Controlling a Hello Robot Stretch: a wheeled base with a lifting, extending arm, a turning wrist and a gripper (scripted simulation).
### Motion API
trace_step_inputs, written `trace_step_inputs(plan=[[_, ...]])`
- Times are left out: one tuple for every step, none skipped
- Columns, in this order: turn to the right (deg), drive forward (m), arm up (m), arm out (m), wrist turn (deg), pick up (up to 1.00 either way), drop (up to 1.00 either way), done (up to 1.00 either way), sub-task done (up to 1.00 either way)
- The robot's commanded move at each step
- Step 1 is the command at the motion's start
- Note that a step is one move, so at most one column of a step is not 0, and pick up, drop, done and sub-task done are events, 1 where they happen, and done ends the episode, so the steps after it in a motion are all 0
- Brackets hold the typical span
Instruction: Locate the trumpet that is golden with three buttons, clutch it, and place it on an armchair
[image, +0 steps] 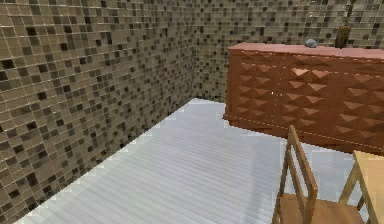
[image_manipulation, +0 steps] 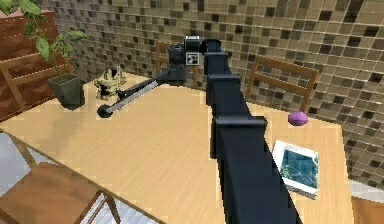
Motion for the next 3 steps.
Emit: trace_step_inputs(plan=[[0.0,0.0,0.0,0.0,-45.0,0.0,0.0,0.0,0.0],[0.0,0.0,0.0,0.0,-3.0,0.0,0.0,0.0,0.0],[0.0,0.0,0.0,-0.38,0.0,0.0,0.0,0.0,0.0]])
